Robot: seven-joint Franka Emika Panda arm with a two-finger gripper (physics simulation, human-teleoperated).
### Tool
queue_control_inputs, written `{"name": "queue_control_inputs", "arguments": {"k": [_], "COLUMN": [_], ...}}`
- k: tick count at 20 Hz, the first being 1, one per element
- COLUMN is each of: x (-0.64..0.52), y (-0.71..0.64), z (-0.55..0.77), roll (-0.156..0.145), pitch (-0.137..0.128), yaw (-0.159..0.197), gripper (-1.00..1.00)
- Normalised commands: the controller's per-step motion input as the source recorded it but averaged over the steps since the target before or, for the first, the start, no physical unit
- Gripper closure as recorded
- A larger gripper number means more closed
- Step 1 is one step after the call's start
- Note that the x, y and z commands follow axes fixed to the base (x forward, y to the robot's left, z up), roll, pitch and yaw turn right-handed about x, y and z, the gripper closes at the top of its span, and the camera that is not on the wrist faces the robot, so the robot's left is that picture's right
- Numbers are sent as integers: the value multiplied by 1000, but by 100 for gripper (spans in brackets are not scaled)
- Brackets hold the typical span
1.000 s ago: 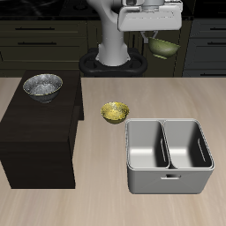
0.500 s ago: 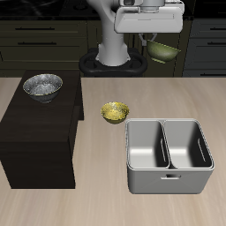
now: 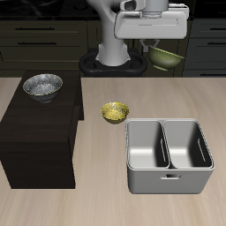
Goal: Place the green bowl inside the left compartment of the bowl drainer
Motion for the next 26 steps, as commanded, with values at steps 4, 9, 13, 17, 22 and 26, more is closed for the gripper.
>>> {"name": "queue_control_inputs", "arguments": {"k": [4,9,13,17,22,26], "x": [309,204,149,204,166,192], "y": [125,222,225,286,189,93], "z": [98,17,-38,-46,6,-1], "roll": [13,28,37,37,43,15], "pitch": [2,15,30,39,7,-3], "yaw": [22,31,0,-11,-20,12], "gripper": [100,100,100,100,100,100]}}
